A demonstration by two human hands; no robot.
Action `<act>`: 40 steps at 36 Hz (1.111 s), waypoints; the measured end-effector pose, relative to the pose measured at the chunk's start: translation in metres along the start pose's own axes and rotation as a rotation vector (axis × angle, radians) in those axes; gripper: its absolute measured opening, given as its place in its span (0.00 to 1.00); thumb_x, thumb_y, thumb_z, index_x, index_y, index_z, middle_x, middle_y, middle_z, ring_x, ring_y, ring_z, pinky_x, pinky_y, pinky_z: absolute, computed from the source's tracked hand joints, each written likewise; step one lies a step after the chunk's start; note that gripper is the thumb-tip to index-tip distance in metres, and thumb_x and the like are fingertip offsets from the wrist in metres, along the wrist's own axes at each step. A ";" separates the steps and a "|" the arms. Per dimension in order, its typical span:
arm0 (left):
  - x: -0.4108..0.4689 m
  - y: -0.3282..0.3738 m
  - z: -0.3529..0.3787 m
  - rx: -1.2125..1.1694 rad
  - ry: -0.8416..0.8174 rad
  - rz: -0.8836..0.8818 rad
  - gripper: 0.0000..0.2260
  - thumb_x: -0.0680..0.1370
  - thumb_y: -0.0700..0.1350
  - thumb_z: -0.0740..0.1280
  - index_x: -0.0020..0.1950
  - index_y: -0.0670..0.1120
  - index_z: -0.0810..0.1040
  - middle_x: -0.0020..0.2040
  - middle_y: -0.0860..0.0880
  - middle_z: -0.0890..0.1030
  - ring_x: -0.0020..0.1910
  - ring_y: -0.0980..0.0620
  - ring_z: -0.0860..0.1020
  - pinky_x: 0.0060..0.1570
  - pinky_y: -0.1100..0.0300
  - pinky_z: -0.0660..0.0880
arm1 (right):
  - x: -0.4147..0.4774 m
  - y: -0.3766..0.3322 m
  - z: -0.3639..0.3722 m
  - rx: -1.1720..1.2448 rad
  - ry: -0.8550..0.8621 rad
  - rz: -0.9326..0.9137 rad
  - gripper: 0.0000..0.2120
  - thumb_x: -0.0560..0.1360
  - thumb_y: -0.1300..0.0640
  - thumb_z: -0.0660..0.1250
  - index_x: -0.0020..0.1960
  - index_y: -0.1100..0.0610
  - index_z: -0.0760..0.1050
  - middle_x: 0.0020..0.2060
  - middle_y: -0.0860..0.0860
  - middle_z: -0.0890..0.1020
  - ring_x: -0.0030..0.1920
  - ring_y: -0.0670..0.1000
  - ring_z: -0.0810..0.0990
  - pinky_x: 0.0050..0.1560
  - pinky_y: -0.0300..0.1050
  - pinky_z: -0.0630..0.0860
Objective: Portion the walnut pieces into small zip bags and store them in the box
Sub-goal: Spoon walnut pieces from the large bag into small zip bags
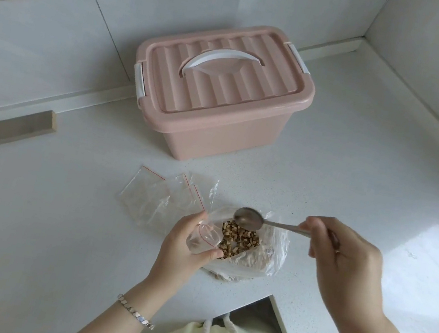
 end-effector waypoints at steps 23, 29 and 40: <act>-0.004 -0.012 0.000 -0.044 -0.049 -0.115 0.27 0.65 0.44 0.77 0.57 0.61 0.70 0.61 0.58 0.76 0.63 0.61 0.71 0.62 0.71 0.65 | -0.061 0.104 0.078 0.132 -0.160 0.520 0.12 0.78 0.55 0.59 0.40 0.56 0.79 0.24 0.47 0.74 0.23 0.43 0.70 0.26 0.33 0.67; -0.005 -0.018 0.003 -0.066 -0.064 -0.179 0.33 0.65 0.43 0.77 0.68 0.49 0.69 0.66 0.53 0.73 0.66 0.58 0.69 0.65 0.66 0.63 | -0.083 0.138 0.088 0.402 -0.109 0.935 0.15 0.79 0.56 0.57 0.43 0.63 0.77 0.25 0.54 0.75 0.24 0.48 0.70 0.25 0.37 0.68; -0.003 -0.012 0.001 0.017 -0.047 -0.104 0.26 0.65 0.42 0.77 0.54 0.63 0.70 0.55 0.63 0.78 0.59 0.68 0.72 0.57 0.76 0.63 | -0.087 0.148 0.058 0.504 -0.015 1.022 0.16 0.80 0.54 0.56 0.43 0.63 0.76 0.23 0.53 0.72 0.24 0.49 0.67 0.29 0.42 0.65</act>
Point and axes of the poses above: each hand's wrist, its own x-axis towards the middle knuckle, its own z-axis out of the palm, y = z × x, the point moved 8 cm from there along x, towards the middle knuckle
